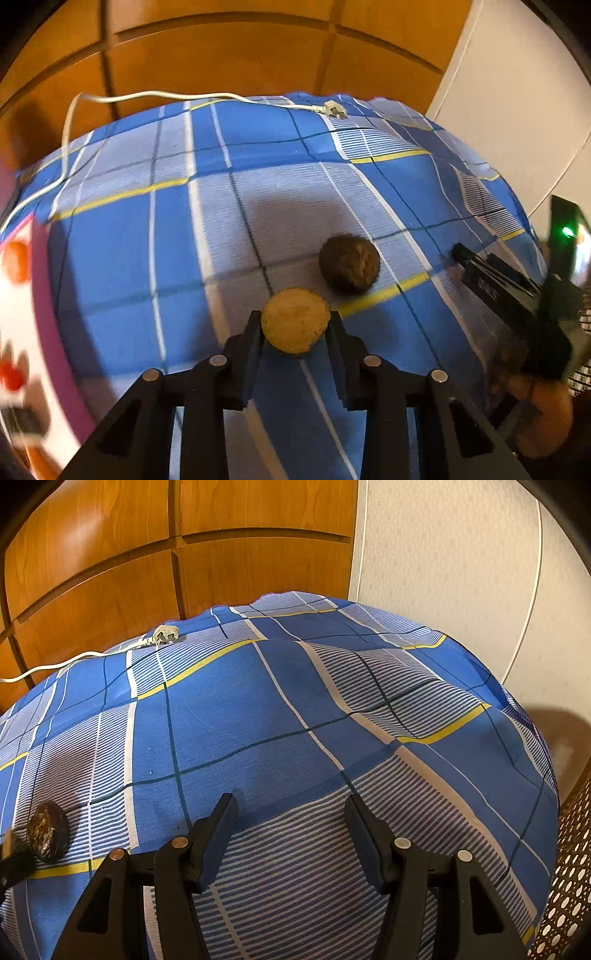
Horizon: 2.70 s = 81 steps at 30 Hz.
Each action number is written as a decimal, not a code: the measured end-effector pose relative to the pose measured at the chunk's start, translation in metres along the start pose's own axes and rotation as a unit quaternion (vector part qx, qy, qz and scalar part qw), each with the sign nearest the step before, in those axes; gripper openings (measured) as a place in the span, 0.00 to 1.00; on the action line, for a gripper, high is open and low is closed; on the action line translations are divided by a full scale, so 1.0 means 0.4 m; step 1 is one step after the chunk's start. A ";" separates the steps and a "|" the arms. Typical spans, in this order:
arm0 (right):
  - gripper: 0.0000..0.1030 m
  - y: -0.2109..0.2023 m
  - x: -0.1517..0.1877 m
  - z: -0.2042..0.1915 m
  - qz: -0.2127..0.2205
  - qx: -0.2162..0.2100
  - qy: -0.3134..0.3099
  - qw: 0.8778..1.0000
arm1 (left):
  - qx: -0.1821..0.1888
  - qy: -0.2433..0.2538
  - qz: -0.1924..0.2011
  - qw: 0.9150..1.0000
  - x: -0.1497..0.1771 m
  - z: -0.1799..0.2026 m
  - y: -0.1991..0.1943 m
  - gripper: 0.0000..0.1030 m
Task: Organize fruits
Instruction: 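Close the left gripper on the tan-faced slice with dark skin, then lift the slice with the left gripper and carry it over the tray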
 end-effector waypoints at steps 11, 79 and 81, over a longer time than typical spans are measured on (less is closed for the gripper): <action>0.60 -0.001 0.001 -0.001 0.001 0.001 -0.002 1.000 | -0.035 -0.007 0.021 0.999 0.078 0.026 -0.015 0.35; 0.60 0.000 0.003 -0.004 0.002 0.004 -0.003 1.000 | -0.238 -0.286 0.064 0.926 0.415 -0.330 -0.385 0.33; 0.60 -0.001 0.003 -0.004 0.002 0.004 -0.003 1.000 | -0.238 -0.287 0.061 0.926 0.418 -0.331 -0.380 0.33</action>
Point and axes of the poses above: each gripper's, at about its wrist camera, not at the fingertips, and y roughly the way its jaws point, z to its right, x to its underside, the point moved 3 cm from there along y, roughly the way its jaws point, and after that the axes turned 15 degrees about y, right-handed, at the moved point
